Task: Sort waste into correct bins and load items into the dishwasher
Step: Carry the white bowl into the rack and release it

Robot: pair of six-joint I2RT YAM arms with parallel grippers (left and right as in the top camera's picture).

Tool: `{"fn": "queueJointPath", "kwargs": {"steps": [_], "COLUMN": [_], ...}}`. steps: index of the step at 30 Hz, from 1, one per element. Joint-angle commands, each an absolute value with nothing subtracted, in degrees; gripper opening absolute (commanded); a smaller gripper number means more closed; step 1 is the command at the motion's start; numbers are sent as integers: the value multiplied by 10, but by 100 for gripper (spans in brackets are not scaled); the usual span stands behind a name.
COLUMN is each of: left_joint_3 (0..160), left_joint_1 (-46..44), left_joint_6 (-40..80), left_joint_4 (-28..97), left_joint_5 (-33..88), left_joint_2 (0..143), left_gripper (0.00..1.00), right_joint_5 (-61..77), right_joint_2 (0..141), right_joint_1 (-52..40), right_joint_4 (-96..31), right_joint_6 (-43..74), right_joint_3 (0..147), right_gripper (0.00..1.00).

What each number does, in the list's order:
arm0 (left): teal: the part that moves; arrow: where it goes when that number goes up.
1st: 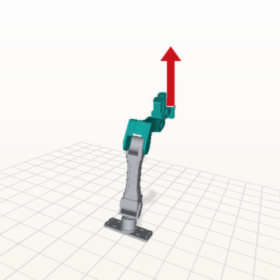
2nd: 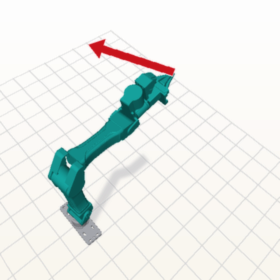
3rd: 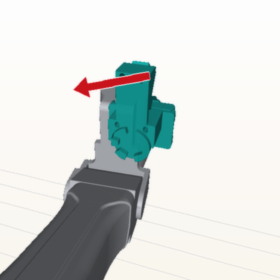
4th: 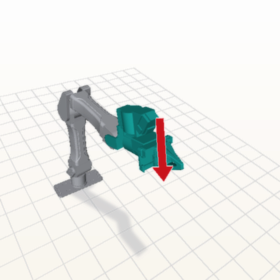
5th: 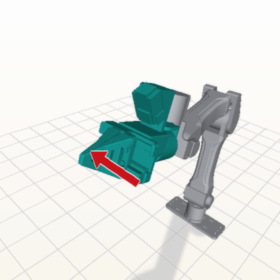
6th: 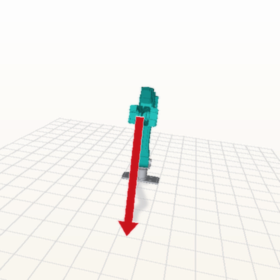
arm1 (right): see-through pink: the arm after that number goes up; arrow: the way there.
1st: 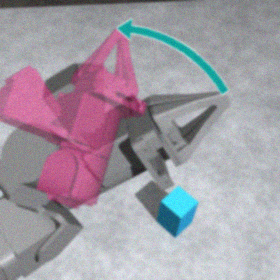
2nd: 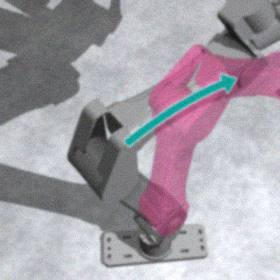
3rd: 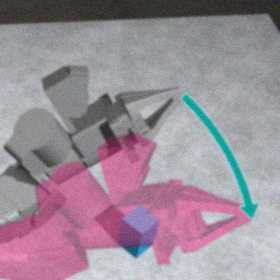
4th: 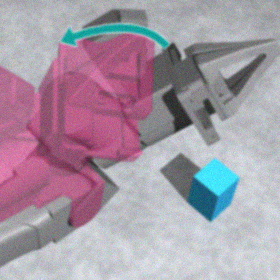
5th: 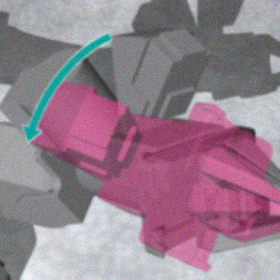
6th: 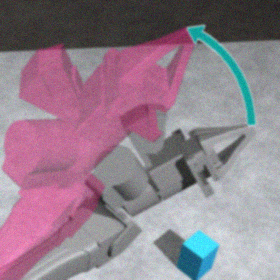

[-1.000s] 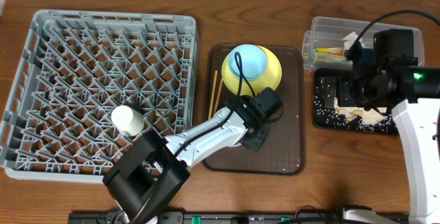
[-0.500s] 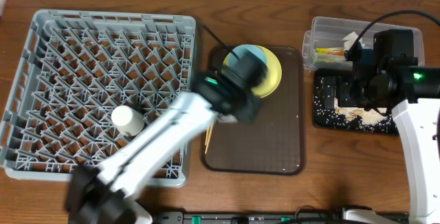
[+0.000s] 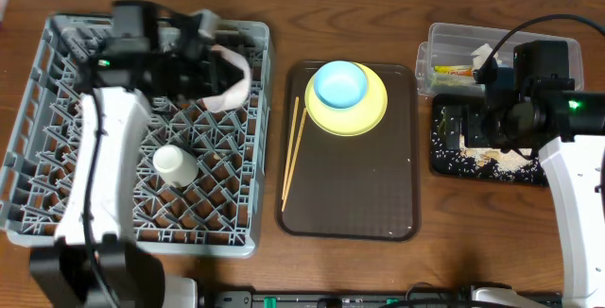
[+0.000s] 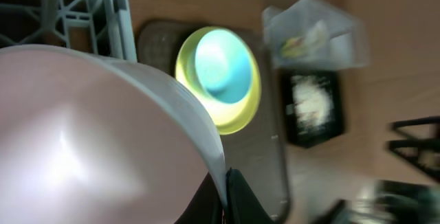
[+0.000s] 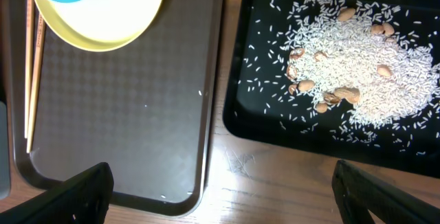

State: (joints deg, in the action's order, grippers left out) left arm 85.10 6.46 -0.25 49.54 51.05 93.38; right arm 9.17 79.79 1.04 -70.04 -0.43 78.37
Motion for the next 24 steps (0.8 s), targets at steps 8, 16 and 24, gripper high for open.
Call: {"fn": "queueJointPath", "kwargs": {"steps": [8, 16, 24], "left_joint_3": [851, 851, 850], "left_joint_1": [150, 172, 206], "left_joint_6": [-27, -26, -25], "left_joint_4": [444, 434, 435], "left_joint_5": [849, 853, 786], "left_joint_2": [1065, 1135, 1156], "left_gripper": [6, 6, 6], "right_joint_5": [90, 90, 90], "right_joint_2": [799, 799, 799], "right_joint_1": [12, 12, 12], "right_joint_4": [-701, -703, -705], "right_joint_6": [3, 3, 1], "right_joint_3": [789, 789, 789], "right_gripper": [99, 99, 99]}}
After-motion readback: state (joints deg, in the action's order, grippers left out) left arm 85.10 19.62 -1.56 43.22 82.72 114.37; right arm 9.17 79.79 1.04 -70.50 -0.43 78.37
